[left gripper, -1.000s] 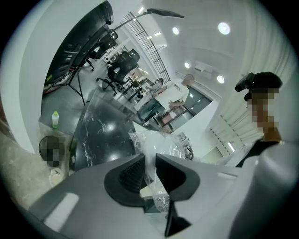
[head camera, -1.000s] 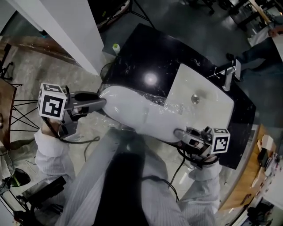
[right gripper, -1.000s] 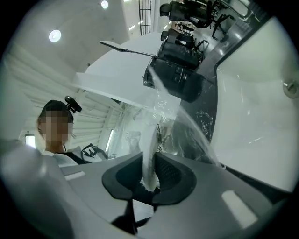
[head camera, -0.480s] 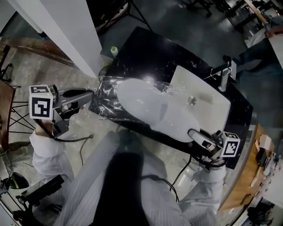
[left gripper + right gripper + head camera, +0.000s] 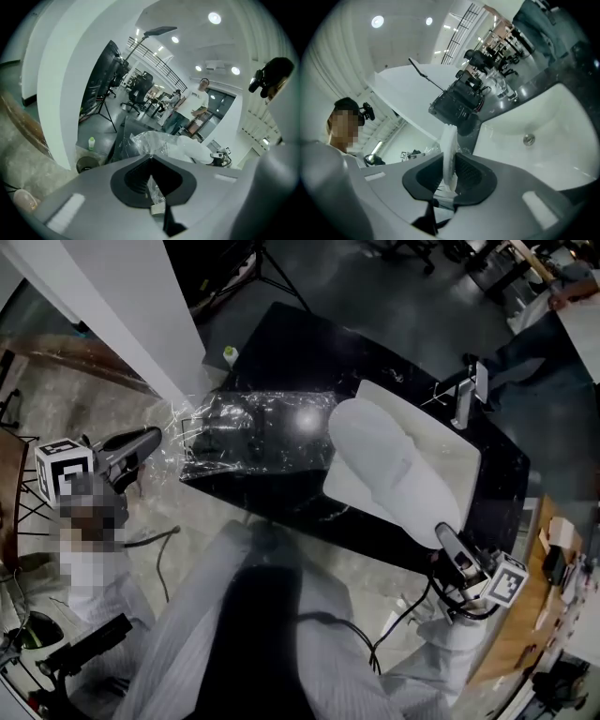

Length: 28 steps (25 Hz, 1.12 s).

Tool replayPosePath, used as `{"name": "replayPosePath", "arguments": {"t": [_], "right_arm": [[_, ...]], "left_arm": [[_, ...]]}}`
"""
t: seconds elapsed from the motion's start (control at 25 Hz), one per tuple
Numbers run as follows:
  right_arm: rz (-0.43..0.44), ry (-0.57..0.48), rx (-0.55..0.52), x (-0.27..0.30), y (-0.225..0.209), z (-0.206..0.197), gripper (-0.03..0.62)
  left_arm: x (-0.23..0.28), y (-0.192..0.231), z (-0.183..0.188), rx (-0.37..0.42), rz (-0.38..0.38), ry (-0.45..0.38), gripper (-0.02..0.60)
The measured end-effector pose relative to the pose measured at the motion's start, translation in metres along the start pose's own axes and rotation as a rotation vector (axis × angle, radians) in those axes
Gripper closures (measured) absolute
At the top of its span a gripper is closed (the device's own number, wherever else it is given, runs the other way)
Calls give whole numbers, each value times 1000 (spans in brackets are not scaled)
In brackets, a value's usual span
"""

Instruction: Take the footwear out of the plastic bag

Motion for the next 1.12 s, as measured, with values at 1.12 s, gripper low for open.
{"name": "replayPosePath", "arguments": {"t": [1.12], "right_arm": [[-287,-487,-398,67,66,-18,519]], "left_arm": [[42,-101,32,146,353,-354,580]]}}
Point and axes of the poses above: the fingertips, and each gripper's own axes: x forward along the fingers, y to its left, z out of its top, the point moved 4 cm from there along -x, backward along the fingers, and after that the axes turned 13 degrees about x, right-handed, at the moved point
